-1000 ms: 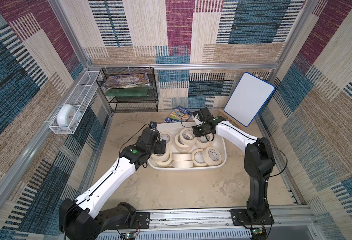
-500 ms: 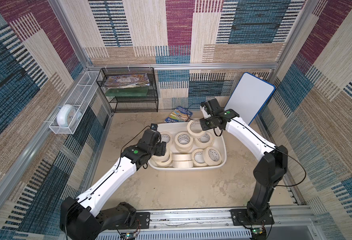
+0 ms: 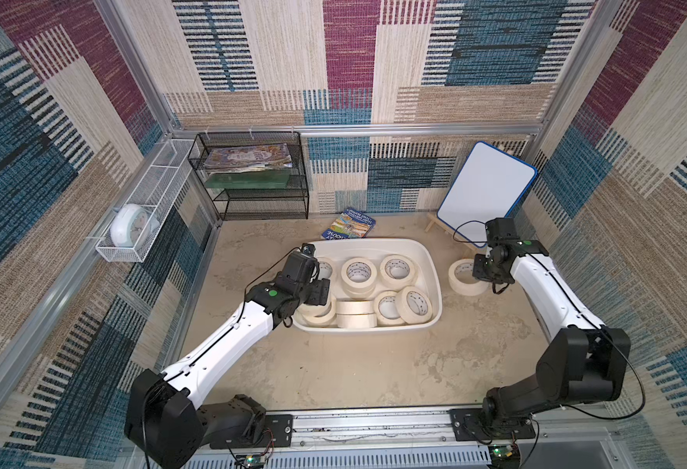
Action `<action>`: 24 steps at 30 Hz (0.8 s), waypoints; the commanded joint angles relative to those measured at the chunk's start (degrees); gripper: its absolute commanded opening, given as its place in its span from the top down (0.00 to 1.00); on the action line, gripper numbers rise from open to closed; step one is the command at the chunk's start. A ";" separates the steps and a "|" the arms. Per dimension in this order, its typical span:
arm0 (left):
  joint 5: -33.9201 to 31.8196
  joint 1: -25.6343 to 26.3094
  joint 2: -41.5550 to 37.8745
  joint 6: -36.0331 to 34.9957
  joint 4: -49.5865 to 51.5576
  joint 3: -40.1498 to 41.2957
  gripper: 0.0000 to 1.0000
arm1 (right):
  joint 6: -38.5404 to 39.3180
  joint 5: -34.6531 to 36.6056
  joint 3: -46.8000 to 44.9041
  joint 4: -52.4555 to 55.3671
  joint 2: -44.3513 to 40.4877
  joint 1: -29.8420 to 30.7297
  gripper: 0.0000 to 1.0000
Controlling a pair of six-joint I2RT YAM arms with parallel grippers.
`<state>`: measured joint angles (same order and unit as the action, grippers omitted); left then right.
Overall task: Take out the art tape in the storage box
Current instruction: Place the art tape at the center of the board.
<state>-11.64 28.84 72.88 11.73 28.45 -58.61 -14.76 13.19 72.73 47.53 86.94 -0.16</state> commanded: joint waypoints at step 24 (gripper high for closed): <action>4.53 -0.01 -2.70 -0.62 7.44 -0.45 0.14 | 0.37 -6.76 -2.79 -23.32 16.96 -0.53 0.62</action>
<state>-8.99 28.84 69.69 12.36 33.39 -58.37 -15.11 7.03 69.97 24.51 104.51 -0.69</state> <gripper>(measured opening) 0.859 0.277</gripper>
